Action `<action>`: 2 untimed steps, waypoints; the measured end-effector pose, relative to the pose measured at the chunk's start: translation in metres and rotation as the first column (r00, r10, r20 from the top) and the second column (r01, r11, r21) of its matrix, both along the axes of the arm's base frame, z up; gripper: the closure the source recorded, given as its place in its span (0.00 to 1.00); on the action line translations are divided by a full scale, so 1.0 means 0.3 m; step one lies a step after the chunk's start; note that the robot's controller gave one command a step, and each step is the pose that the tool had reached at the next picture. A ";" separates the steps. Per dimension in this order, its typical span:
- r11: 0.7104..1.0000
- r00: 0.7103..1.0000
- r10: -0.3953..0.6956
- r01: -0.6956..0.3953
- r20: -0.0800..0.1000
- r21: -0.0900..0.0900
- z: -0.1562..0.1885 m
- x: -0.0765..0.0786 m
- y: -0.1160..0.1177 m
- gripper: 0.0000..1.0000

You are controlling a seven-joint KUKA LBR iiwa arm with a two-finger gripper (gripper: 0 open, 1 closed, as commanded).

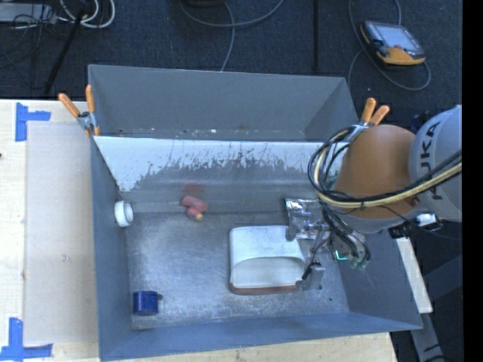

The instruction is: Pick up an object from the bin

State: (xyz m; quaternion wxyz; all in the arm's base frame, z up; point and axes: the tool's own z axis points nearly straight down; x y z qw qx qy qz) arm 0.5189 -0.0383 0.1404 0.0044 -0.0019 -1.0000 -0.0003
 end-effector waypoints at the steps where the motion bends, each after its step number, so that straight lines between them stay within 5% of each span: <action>1: 0.994 0.994 -0.106 0.106 0.028 0.002 -0.227 0.040 -0.036 0.00; 2: 0.995 0.994 -0.102 0.102 0.024 -0.001 -0.221 0.038 -0.038 1.00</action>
Offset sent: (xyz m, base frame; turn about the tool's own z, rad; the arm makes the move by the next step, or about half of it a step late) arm 0.0064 -0.0117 -0.0704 0.1064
